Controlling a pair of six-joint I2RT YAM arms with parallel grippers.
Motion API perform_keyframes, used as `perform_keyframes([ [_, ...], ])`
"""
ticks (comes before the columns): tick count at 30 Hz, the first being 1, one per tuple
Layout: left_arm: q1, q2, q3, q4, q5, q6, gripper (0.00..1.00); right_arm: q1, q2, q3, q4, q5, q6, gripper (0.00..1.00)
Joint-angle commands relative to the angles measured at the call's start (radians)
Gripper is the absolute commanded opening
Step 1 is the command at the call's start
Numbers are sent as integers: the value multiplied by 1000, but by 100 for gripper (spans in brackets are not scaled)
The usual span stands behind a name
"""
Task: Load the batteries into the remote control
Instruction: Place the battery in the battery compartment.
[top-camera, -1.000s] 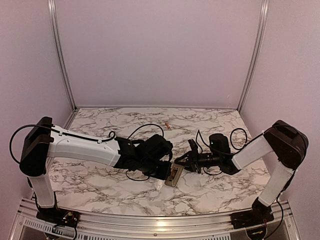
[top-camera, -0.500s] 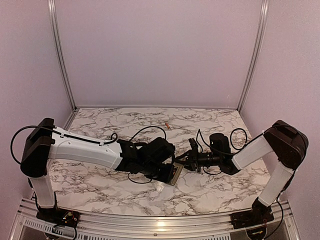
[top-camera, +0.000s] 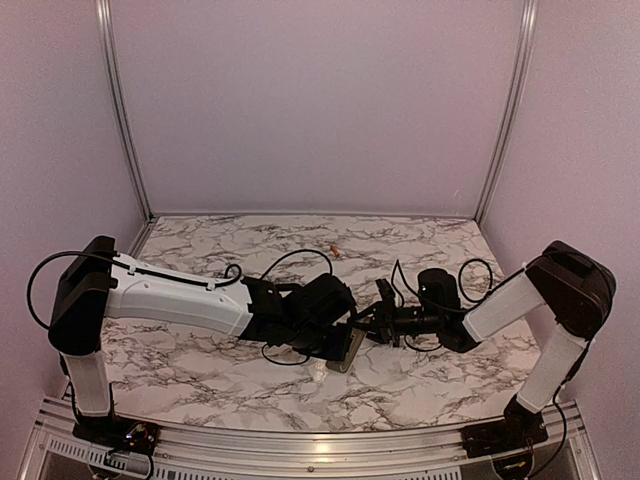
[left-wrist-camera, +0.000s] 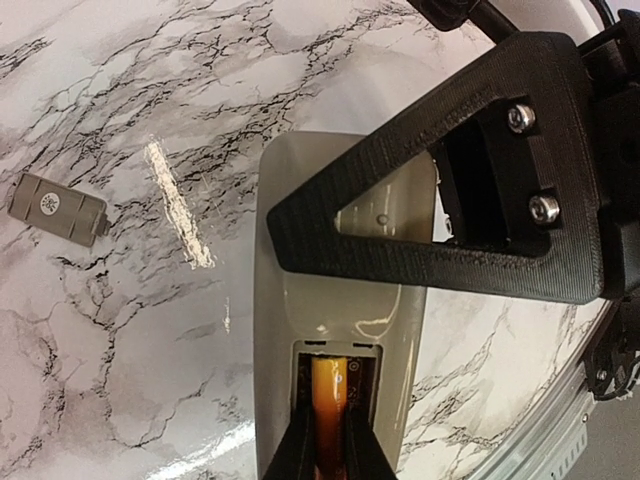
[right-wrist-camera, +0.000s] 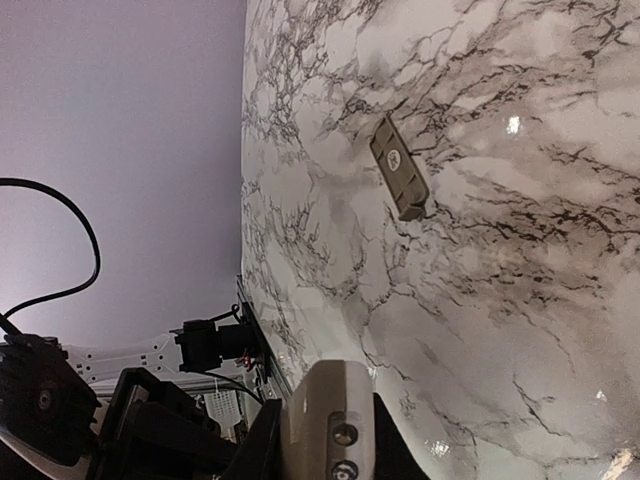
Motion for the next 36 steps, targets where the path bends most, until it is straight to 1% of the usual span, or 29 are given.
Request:
perform_keyframes([
  [1,3,40,17,-70,-46,-4,0,20,3,-1,108,-36,55,0],
  [8,3,54,26,-130,-124,-2,0,20,-1,7,122,-53,73,0],
  [19,3,68,7,-152,-200,14,0,19,-4,-12,188,-92,124,0],
  [28,2,44,-3,-156,-194,6,0,17,-2,-10,173,-80,99,0],
  [34,2,52,-18,-177,-225,0,0,15,-16,7,160,-95,89,0],
  [36,3,61,-17,-175,-228,6,2,16,-26,14,150,-102,87,0],
])
